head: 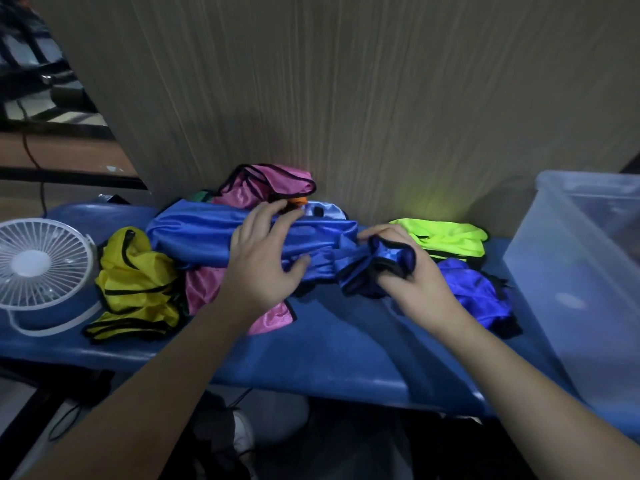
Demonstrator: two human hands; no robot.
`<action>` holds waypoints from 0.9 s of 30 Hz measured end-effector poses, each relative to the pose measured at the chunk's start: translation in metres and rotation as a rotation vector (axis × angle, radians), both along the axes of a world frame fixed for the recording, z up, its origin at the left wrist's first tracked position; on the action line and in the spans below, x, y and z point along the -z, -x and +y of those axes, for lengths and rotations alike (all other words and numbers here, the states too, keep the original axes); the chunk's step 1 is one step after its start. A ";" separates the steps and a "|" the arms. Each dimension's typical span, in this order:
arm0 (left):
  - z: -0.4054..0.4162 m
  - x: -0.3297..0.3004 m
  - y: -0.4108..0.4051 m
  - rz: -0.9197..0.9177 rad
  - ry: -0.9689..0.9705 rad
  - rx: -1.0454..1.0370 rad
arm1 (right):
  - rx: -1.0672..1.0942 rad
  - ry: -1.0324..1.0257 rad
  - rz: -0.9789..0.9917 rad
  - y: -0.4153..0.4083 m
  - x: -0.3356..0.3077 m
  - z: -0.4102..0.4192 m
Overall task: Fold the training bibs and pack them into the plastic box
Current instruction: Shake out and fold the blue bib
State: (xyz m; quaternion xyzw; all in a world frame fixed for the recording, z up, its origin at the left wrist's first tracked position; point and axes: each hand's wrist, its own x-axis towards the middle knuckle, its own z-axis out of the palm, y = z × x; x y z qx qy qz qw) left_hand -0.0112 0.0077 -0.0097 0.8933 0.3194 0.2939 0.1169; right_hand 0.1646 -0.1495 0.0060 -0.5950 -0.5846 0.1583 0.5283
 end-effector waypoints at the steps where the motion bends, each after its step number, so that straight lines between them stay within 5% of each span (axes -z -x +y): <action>1: 0.001 0.003 -0.002 0.083 0.006 -0.012 | 0.000 0.031 0.066 -0.002 -0.001 -0.006; 9: -0.029 0.003 -0.037 0.446 0.048 0.125 | 0.173 -0.007 0.177 -0.027 -0.002 -0.042; 18: -0.075 -0.001 -0.068 0.580 0.609 0.436 | 0.530 -0.172 0.154 -0.057 -0.002 -0.063; 24: -0.117 0.013 -0.071 0.578 1.093 0.672 | 0.513 -0.164 0.118 -0.055 -0.009 -0.063; 27: -0.118 0.018 -0.071 0.615 1.059 0.669 | 0.458 -0.098 0.099 -0.053 -0.009 -0.061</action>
